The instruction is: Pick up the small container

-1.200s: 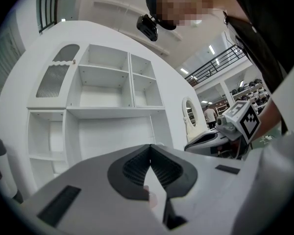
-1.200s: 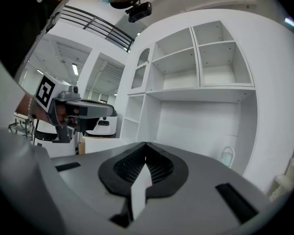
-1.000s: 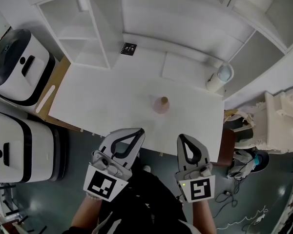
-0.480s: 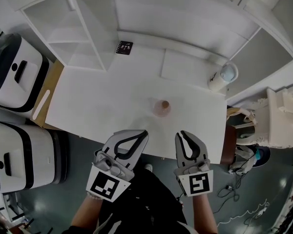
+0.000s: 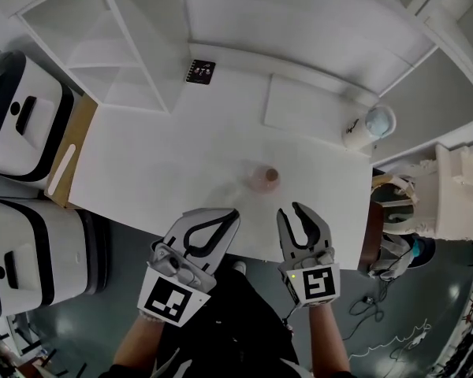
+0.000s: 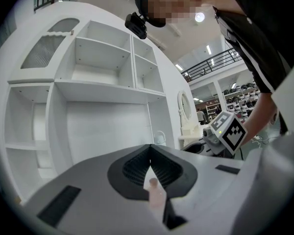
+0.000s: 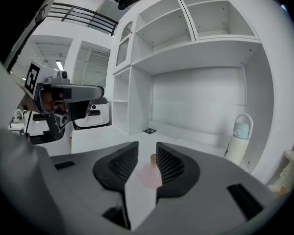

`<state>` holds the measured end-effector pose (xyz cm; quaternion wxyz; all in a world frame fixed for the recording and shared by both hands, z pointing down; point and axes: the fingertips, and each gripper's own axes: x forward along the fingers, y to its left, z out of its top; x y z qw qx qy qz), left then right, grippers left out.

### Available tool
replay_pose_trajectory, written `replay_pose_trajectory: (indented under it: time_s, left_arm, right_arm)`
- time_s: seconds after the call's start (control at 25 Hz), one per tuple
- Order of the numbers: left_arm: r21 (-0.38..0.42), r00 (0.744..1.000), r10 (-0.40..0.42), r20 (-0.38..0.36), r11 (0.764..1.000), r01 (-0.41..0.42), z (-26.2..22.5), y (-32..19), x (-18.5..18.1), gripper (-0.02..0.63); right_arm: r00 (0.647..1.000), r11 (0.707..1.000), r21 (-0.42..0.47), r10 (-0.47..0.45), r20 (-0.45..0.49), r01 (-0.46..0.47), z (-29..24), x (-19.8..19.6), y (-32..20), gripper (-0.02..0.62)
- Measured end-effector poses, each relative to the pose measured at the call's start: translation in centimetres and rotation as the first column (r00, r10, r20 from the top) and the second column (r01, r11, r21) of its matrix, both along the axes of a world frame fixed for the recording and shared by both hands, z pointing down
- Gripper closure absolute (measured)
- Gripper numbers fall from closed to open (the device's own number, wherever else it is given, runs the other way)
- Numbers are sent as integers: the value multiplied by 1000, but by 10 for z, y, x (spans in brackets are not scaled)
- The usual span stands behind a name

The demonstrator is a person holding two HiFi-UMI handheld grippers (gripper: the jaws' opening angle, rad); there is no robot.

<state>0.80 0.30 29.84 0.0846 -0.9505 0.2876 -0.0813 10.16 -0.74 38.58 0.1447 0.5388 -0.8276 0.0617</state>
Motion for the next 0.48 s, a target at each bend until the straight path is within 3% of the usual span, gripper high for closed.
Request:
replay_pose_trajectory:
  time_s: [0.48]
  left_arm:
    - [-43, 1000, -4, 15, 999, 5, 20, -21, -6, 604]
  right_arm:
    - [1000, 995, -95, 5, -1, -5, 53, -4, -41, 451]
